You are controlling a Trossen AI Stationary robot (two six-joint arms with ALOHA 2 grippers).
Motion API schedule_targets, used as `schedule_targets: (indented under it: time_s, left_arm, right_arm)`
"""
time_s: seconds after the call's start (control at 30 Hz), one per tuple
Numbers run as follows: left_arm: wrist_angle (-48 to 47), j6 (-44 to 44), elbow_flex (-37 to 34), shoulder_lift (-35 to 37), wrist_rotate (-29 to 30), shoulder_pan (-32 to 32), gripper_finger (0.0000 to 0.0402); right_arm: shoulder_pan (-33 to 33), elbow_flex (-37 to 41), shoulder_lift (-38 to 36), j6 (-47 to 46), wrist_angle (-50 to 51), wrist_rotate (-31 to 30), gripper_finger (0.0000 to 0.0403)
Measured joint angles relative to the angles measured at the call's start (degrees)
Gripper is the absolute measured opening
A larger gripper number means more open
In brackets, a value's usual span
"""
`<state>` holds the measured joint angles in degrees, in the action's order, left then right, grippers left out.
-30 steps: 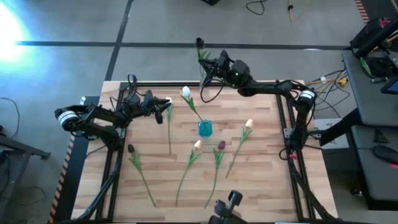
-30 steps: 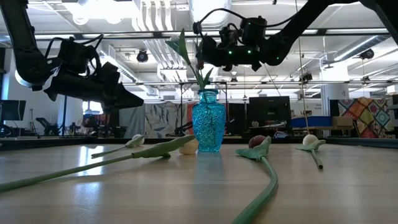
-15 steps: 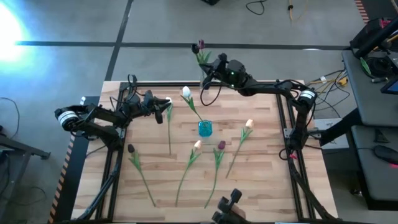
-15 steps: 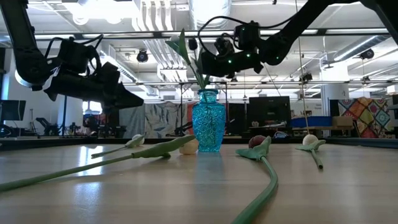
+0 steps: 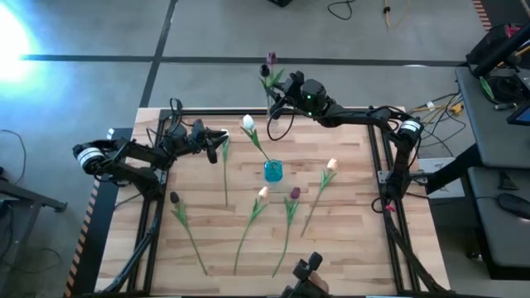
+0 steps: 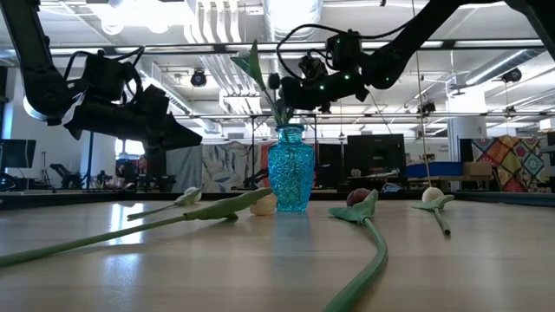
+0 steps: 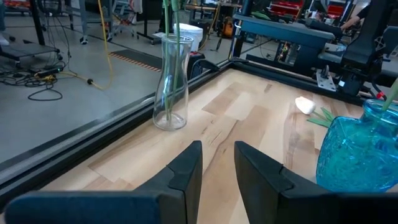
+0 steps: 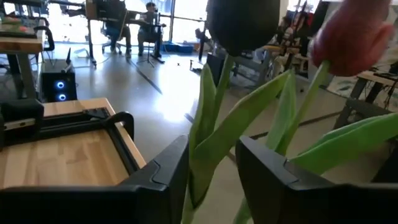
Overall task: Sort flowers into vase by color
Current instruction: Put the right black tulip into the transparent vase, then put the black tulip into the transparent vase
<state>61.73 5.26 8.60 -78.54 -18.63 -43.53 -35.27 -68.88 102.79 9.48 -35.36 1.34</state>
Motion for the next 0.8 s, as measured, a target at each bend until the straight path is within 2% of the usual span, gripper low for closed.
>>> schedule_targets:
  time_s: [0.23,0.57,0.67,0.8]
  left_arm:
    - [-0.02,0.05,-0.02,0.00,0.02,0.08,0.0079]
    - [-0.04,-0.13,-0.04,0.44,0.04,2.92,0.0078]
    - [-0.07,0.04,-0.04,1.34,0.02,4.58,0.0077]
    - [-2.71,1.30,-0.04,4.15,-0.01,7.99,0.0077]
  right_arm:
    - [0.09,-0.02,-4.69,-0.44,9.31,0.00,0.0146]
    - [1.66,0.86,-13.91,3.56,21.18,0.14,0.0148]
    - [2.83,3.15,-16.93,5.56,22.21,0.13,0.0133]
    - [3.45,9.96,-20.87,6.12,18.11,0.14,0.0072]
